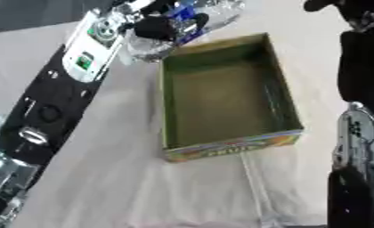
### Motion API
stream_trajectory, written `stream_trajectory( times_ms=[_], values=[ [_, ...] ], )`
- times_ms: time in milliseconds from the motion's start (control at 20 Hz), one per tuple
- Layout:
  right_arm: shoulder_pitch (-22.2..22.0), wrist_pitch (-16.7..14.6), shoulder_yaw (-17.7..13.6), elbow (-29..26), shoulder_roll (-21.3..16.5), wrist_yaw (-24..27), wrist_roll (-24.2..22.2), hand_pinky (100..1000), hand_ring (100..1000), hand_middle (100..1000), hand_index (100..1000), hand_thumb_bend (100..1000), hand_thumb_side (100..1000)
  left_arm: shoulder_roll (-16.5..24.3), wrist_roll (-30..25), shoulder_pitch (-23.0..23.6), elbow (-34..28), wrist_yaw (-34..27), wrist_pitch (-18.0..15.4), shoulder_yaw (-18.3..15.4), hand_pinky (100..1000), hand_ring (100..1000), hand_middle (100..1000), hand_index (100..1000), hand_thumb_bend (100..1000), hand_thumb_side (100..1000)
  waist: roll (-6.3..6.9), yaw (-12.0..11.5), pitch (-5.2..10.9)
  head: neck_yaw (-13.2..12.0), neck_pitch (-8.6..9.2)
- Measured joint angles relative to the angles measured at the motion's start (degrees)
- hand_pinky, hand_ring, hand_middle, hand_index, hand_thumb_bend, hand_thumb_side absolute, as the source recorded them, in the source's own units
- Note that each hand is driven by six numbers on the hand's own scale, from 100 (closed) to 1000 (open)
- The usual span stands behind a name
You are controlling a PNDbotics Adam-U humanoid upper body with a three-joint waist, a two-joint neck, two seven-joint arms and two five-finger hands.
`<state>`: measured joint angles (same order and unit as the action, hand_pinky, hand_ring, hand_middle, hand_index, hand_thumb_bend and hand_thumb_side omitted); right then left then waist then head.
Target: Pick up objects on the table and place them in the box.
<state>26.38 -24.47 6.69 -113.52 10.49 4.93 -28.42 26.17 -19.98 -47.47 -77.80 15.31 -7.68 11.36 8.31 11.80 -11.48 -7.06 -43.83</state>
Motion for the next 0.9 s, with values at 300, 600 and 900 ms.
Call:
stream_trajectory(
  times_ms=[300, 600, 900],
  values=[
    [0.1, -0.1, 0.0, 0.0, -0.4, -0.2, 0.3, 607, 729, 852, 835, 100, 1000, -0.5, 0.0, 0.0, 0.2, 0.0, -0.2, 0.2, 100, 258, 784, 529, 100, 609, 0.77, 0.9, 0.08, 0.2, -0.01],
    [0.1, 0.0, 0.0, 0.0, -0.5, -0.2, 0.4, 607, 729, 852, 836, 100, 1000, -1.0, -0.2, 0.0, 0.2, 0.2, -0.5, 0.3, 112, 334, 824, 573, 100, 652, 1.36, 1.5, 0.1, 0.6, -0.01],
    [0.1, 0.0, 0.0, 0.0, -0.5, -0.2, 0.4, 607, 729, 853, 837, 100, 1000, -1.0, 0.7, 0.0, 0.2, 0.3, -1.6, 0.5, 590, 746, 1000, 891, 100, 1000, 1.6, 1.5, 0.13, 0.9, 0.0]
  ],
)
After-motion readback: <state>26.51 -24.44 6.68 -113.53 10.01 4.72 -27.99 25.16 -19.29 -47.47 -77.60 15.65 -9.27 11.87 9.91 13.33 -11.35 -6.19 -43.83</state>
